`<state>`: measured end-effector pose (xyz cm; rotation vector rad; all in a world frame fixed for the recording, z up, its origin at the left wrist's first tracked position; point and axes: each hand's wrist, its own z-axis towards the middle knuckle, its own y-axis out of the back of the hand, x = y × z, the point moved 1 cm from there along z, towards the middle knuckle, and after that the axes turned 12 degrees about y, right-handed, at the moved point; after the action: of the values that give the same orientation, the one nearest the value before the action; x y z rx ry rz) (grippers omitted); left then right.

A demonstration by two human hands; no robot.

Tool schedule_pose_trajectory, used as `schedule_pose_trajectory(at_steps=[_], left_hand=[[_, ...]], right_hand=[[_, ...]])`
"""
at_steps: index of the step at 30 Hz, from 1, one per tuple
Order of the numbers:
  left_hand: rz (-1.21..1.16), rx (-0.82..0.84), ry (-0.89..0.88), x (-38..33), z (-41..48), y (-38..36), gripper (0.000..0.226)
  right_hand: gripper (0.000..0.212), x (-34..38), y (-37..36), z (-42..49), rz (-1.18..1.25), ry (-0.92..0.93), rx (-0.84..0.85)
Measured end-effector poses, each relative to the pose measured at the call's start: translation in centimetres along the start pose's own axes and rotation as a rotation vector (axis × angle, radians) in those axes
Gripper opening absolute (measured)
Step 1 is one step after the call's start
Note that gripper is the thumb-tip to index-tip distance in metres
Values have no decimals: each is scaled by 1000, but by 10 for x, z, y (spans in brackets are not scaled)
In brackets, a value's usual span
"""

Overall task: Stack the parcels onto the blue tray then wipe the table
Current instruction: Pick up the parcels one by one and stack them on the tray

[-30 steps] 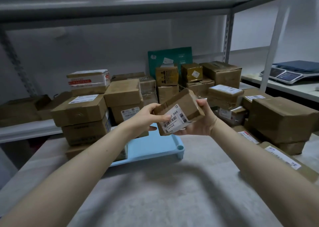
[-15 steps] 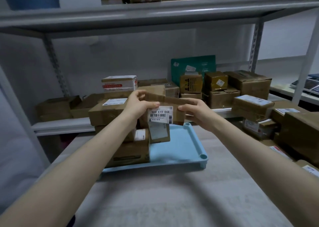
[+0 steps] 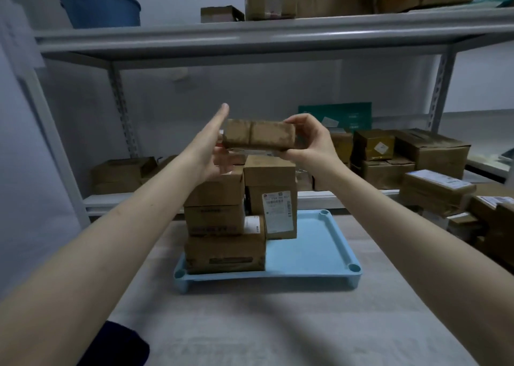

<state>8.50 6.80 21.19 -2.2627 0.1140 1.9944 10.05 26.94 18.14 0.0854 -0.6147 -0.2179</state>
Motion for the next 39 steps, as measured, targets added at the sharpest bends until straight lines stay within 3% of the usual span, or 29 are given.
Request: schedule_pose_trajectory(at_steps=[4, 11, 13, 15, 18, 21, 24, 28, 31, 35, 39], left_hand=[[-132, -128, -51, -13, 4, 14, 8], [-192, -125, -79, -21, 10, 21, 29], [-256, -145, -90, -23, 16, 23, 26], [-313, -168, -121, -25, 19, 26, 22], [-306, -283, -227, -32, 26, 35, 29], [-326, -405, -313, -35, 34, 48, 32], [-335, -515, -356, -35, 44, 61, 31], [-400, -491, -277, -39, 60, 69, 35], [-392, -383, -216, -43, 66, 64, 30], [-382, -253, -205, -47, 73, 56, 29], [-201, -265, -187, -52, 89, 60, 53]], right_hand=[[51, 3, -21, 16, -186, 193, 75], [48, 2, -33, 31, -285, 291, 114], [51, 2, -36, 35, -322, 304, 162], [67, 0, -38, 38, -371, 252, 204], [92, -4, -40, 45, -287, 17, 158], [82, -13, -45, 53, -179, -144, 27], [73, -23, -55, 63, -165, -206, 21], [83, -32, -69, 82, -86, -236, 136], [92, -35, -78, 97, -49, -228, 209], [82, -42, -82, 112, -49, -174, 109], [78, -59, -70, 130, -44, -195, -15]])
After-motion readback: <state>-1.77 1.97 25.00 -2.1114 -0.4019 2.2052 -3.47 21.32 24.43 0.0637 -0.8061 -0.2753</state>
